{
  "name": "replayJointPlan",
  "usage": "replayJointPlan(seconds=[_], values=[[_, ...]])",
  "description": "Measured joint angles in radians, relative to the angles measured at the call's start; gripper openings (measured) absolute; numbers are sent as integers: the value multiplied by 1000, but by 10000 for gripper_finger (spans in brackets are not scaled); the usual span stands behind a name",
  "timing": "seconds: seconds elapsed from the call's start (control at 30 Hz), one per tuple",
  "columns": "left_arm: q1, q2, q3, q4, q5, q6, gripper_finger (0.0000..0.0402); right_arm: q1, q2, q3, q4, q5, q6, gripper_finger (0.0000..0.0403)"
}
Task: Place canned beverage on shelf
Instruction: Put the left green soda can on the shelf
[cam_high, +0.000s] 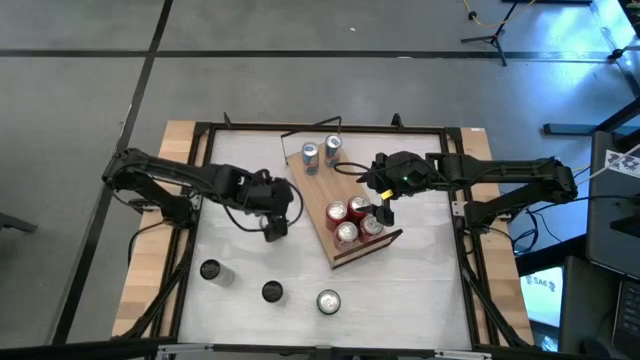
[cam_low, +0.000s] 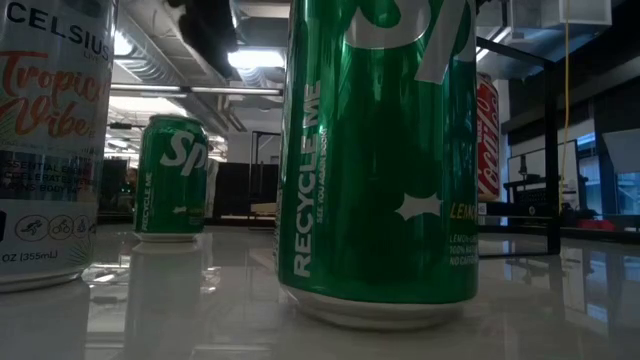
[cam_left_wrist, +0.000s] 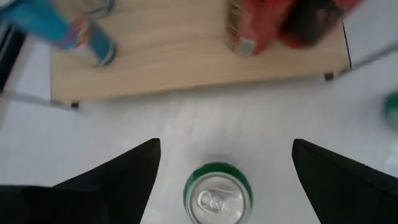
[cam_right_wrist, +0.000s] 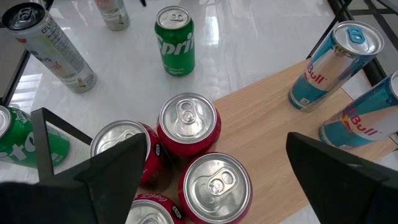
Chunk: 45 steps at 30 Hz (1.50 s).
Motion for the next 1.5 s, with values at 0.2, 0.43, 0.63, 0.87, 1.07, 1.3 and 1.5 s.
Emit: replayJointPlan(seconds=[0.2,0.43,0.63,0.87,1.07,1.3,1.5], values=[[-2,-1,37,-106,6,-228,350,0,0,0,0,0,0,379],[-3,0,37,-252,96,-494,351,0,0,0,0,0,0,379],[-30,8,37,-268,116,-706,350,0,0,0,0,0,0,379],[-66,46,37,-266,109,-690,350,0,0,0,0,0,0,379],[-84,56,37,-247,105,-648,350,0,0,0,0,0,0,379],[-85,57,37,-245,104,-635,350,0,0,0,0,0,0,379],[-84,57,37,-245,101,-635,351,0,0,0,0,0,0,379]])
